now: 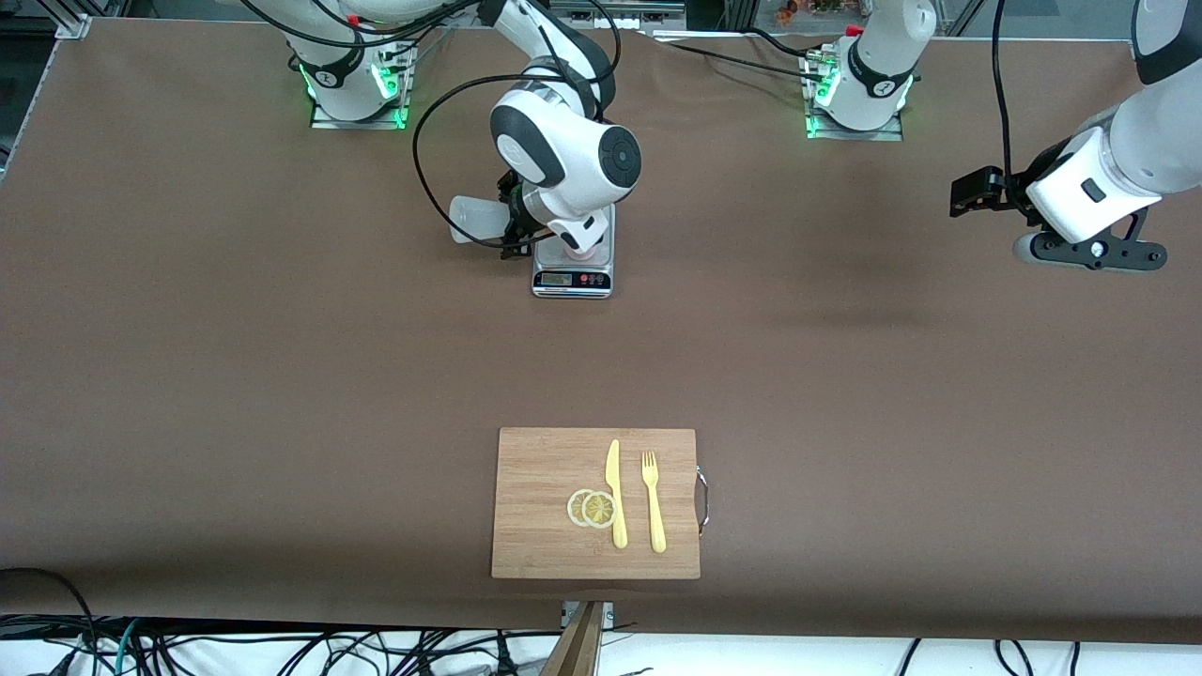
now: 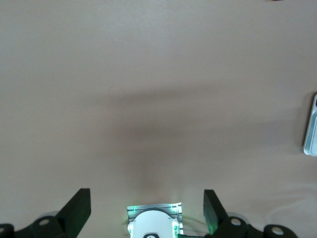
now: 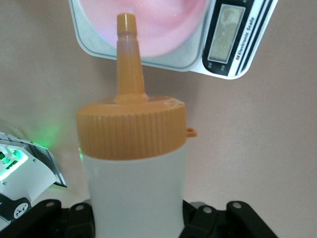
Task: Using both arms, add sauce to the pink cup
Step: 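Tilt the bottle nozzle over the pink cup with the right gripper, then carry the sauce bottle back beside its starting spot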
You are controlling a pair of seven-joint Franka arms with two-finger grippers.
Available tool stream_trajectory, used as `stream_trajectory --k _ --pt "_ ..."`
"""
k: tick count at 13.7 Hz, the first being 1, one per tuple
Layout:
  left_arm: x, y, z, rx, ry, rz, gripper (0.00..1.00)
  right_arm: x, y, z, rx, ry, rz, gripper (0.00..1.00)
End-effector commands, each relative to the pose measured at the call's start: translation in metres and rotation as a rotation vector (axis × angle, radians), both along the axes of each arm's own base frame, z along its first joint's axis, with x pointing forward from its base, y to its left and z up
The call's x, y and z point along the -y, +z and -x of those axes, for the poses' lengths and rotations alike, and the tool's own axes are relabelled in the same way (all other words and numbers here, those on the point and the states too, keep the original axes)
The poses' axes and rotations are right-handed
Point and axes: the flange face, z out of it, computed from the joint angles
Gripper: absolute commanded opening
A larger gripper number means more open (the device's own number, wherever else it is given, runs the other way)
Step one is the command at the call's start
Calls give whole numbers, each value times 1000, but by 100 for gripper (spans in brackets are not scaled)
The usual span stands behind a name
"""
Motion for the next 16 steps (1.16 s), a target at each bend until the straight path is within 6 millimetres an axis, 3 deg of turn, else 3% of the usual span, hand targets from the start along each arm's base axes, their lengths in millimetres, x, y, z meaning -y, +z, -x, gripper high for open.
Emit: stream_trajectory --k 1,5,6,10,13,16 --pt "2 3 -4 12 -25 -3 100 29 12 -38 -103 -55 -130 0" --pt "1 3 -4 12 -24 -3 100 68 19 -84 -178 -85 -363 0" --pt "1 3 -4 12 -24 -3 100 86 25 -97 -190 -86 -429 0" --pt "1 3 -4 12 -22 -3 100 179 37 -147 -240 -141 -740 0" --pt "1 5 -4 16 -22 -3 100 255 35 -173 -265 -175 -945 0" --pt "1 5 -4 16 -22 -3 100 346 -4 -183 -285 -234 -1255 0"
